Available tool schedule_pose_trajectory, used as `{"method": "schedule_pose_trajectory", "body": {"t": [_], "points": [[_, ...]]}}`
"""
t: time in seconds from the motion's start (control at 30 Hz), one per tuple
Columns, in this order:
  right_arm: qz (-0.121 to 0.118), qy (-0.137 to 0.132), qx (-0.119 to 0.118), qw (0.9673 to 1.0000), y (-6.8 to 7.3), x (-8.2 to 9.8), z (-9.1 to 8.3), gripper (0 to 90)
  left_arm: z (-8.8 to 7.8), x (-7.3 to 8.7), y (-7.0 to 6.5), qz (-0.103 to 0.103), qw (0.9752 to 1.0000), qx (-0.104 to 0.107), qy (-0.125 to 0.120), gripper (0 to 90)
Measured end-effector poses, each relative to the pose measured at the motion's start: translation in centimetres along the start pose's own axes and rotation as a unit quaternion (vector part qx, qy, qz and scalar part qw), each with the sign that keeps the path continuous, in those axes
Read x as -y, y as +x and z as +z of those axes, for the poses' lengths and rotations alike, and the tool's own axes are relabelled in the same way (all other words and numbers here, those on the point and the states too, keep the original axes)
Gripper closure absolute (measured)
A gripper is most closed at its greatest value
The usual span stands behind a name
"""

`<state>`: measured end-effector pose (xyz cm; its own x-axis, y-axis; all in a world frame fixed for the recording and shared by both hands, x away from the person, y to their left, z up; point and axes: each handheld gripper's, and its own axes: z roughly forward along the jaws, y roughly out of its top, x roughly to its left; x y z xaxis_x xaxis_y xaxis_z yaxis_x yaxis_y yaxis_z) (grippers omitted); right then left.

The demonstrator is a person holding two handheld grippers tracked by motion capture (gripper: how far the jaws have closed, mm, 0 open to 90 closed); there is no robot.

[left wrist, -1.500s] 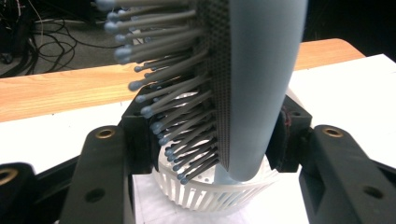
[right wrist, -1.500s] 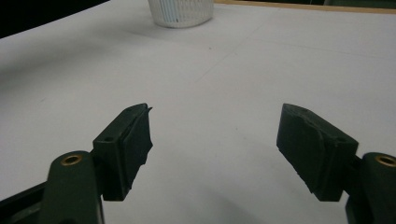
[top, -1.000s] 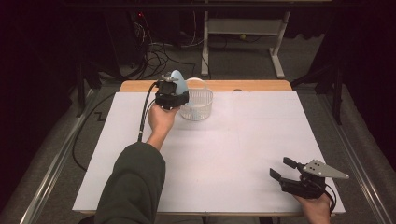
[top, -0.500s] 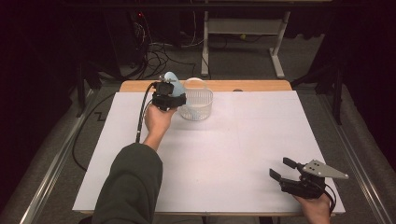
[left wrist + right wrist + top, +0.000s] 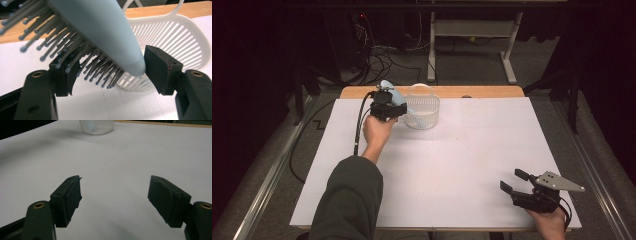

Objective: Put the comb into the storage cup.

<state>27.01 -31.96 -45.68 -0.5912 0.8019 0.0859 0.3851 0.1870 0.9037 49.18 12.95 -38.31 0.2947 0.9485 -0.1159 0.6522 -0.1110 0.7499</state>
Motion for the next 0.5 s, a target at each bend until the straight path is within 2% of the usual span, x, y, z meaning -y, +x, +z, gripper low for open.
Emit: {"method": "schedule_pose_trajectory", "body": {"t": [0.07,0.5], "points": [[0.0,0.0,0.0,1.0,0.0,0.01,0.0,27.3,0.0,0.07,-0.05,0.007,1.0,-0.002,0.004,31.7],[0.0,0.001,-0.001,1.0,-0.02,0.03,0.05,27.3,-0.2,0.18,0.0,0.013,0.9999,-0.001,0.005,31.6]]}}
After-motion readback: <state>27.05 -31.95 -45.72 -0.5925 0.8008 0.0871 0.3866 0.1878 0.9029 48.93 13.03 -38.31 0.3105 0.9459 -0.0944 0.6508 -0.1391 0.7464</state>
